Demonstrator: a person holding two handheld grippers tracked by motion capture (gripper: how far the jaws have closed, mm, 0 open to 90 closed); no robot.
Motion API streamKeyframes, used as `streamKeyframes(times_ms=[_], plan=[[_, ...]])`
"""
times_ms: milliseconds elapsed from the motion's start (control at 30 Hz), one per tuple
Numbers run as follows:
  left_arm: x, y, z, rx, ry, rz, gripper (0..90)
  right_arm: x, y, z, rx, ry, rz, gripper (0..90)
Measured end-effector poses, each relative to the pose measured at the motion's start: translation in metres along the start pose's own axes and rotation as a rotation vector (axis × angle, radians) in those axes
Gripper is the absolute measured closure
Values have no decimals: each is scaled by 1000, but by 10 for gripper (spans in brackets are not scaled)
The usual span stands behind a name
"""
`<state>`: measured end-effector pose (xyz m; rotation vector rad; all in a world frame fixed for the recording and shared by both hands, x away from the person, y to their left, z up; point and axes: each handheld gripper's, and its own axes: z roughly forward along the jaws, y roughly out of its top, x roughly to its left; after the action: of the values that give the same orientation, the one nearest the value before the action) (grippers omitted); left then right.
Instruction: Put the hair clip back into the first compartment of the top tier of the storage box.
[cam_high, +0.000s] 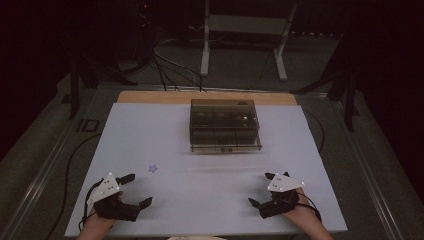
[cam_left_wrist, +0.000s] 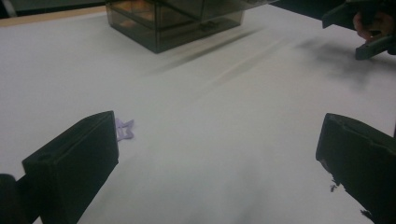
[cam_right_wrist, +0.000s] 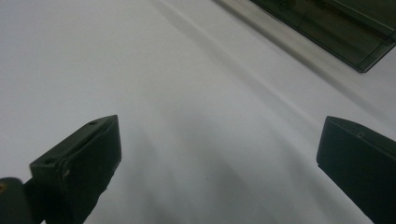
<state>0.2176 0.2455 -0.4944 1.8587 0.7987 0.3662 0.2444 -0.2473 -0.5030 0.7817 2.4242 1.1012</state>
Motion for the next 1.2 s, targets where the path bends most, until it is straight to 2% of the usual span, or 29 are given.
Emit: streamKeyframes(times_ms=[300,600,833,967,1067,1200], plan=[[-2,17,-4,-7,-33,22,0,1,0,-1,0,0,2,6],[-3,39,-4,20,-62,33,0,2,1,0,-1,10,0,6],[5,62,-4,52,-21,16,1,4,1,0,1,20,-3,6],[9,72,1,68,11,30,1,5,1,0,3,24,-2,6],[14,76,8,67,42,13,1,4,0,0,2,25,1,6],[22,78,17,72,54,-15,1,4,0,0,0,28,0,6]])
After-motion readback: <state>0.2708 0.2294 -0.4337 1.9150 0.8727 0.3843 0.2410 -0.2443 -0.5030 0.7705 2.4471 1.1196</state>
